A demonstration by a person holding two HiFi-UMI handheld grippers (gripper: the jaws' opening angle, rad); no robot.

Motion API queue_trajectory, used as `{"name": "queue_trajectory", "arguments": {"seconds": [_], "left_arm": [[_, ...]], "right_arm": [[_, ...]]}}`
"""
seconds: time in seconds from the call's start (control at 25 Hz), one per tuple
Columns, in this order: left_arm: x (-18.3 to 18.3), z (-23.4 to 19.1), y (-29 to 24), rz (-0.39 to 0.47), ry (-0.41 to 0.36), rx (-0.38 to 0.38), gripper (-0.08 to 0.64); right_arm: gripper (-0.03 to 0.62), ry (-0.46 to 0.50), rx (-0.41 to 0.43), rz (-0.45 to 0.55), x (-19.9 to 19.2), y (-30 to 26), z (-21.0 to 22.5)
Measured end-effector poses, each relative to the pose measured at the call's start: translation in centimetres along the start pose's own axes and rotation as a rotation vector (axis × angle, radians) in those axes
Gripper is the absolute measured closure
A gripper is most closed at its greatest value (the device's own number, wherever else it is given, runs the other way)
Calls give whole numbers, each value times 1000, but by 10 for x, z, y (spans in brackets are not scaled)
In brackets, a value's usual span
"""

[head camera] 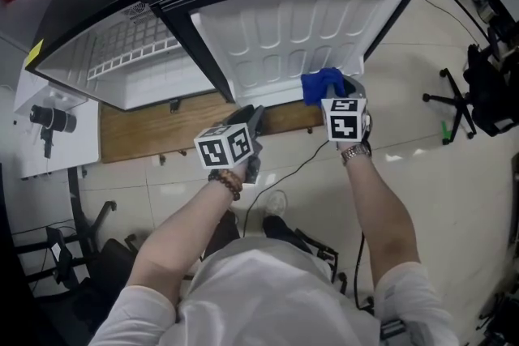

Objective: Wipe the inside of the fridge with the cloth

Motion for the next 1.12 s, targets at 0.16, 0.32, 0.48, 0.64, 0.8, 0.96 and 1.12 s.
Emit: {"name": "queue_trajectory", "arguments": {"seconds": [0.16, 0.32, 0.48, 0.64, 0.8, 0.96, 1.12], "left_arm": [[1, -2, -7, 3, 60, -13, 437], [3, -1, -12, 11, 108, -27, 431], [1, -3, -18, 20, 169, -39, 425], [3, -5, -25, 43, 245, -60, 420], [3, -6, -31, 74, 327, -82, 417], [1, -11, -35, 105, 392, -92, 414], [0, -16, -37, 136, 443, -90, 411]], "right_arm": [[543, -12, -42, -14, -3, 1, 17], [543, -22, -70, -24, -4, 2, 29], [543, -21, -77, -27, -5, 4, 30], [543, -23, -72, -17, -5, 7, 29], [543, -22, -58, 9, -1, 15, 27], [543, -28, -41, 50, 6, 28, 22], [543, -18, -18, 94, 15, 42, 14]]}}
Point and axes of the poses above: the fingertips, and each gripper's own axes: y backward along the fingers, z to its right, x out of its top, the point moved 6 cm from there along y, backward along the fingers, and after that the axes turned 3 degrees about x, right-handed, at the moved point
